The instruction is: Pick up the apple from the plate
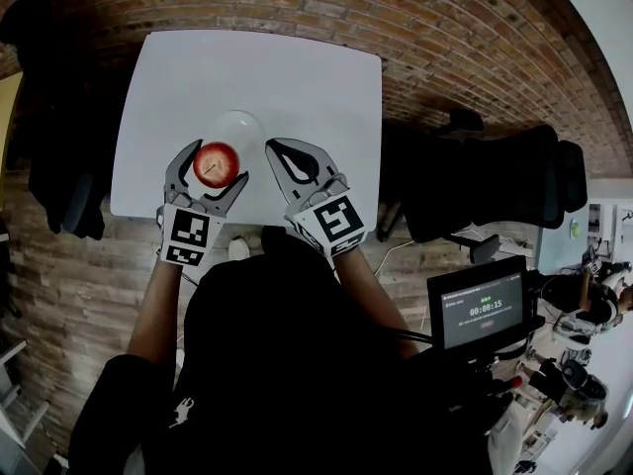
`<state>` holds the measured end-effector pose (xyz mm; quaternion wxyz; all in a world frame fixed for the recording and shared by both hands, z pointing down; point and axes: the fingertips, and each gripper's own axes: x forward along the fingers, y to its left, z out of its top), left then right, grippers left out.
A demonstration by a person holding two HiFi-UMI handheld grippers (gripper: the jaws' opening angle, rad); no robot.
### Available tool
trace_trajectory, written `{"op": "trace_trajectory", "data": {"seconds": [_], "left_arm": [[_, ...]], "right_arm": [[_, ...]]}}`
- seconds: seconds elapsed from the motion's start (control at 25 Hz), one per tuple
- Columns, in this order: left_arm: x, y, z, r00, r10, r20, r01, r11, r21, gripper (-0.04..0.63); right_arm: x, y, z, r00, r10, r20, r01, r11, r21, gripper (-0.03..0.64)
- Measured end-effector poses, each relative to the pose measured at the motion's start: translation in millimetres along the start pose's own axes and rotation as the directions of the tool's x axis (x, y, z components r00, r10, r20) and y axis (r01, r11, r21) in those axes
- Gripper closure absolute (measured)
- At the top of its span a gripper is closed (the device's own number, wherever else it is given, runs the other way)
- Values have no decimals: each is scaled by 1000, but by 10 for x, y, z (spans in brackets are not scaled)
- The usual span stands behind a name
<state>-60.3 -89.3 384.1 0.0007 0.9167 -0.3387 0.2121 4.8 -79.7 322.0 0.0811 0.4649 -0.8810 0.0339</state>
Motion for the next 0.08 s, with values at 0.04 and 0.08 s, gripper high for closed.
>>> {"op": "trace_trajectory", "data": {"seconds": [0.04, 0.08], "left_arm": [[12, 1, -9, 1000, -2, 0, 2, 1000, -2, 178], [25, 2, -19, 1000, -4, -1, 4, 1000, -3, 178]], "right_arm": [[1, -8, -12, 1000, -2, -3, 2, 1000, 0, 614], [3, -16, -24, 1000, -3, -7, 3, 1000, -1, 614]]}}
